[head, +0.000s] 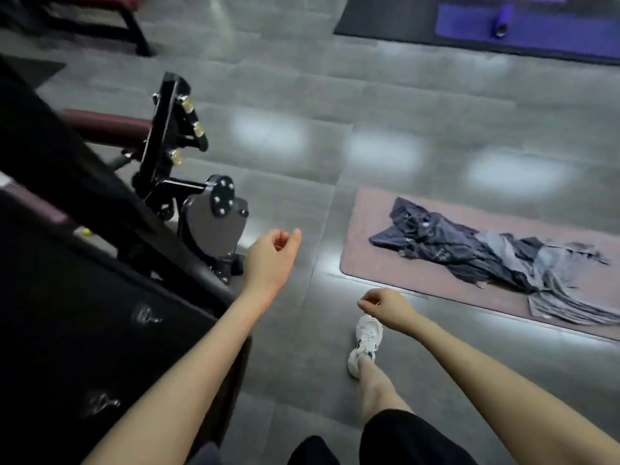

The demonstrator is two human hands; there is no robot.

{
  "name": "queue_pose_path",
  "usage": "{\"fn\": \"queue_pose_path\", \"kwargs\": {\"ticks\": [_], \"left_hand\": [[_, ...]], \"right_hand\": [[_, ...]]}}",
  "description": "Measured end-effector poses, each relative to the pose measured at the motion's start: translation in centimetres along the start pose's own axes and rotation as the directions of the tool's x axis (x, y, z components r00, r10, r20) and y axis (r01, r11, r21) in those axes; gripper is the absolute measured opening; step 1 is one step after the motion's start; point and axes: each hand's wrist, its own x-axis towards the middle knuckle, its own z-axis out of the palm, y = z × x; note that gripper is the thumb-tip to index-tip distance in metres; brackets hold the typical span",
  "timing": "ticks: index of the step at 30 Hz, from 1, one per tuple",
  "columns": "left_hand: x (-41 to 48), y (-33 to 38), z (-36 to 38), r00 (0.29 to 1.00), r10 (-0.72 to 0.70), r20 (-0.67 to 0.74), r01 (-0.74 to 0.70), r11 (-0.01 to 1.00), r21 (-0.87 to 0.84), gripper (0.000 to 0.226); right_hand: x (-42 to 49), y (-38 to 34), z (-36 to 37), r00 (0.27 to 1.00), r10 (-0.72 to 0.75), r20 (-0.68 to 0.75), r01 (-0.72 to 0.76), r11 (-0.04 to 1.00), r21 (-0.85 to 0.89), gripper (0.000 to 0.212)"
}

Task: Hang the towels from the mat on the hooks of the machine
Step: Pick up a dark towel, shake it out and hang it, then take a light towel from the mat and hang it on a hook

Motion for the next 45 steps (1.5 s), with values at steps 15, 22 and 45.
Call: {"fn": "queue_pose_path", "kwargs": {"ticks": [15,22,45], "left_hand": [[33.7,17.1,19.7,0.807,0.054,0.588,-0.367,0.826,0.427,0.032],[56.3,23.7,28.5,0.697,0.179,0.694,-0.584,0.704,0.404,0.034],[84.3,58.5,75.4,-0.12,0.219,0.968,-0.765,0.601,-0.231,0.009]], "right_hand": [[23.1,10.4,-25.9,0.971,0.222,-0.086,-0.208,0.967,0.146,0.031],[38.8,13.5,-36.6,0.898,0.414,-0.148,-0.35,0.878,0.327,0.03],[59.2,31.7,-59.5,0.18,0.976,0.123,-0.199,-0.086,0.976,0.026]]}}
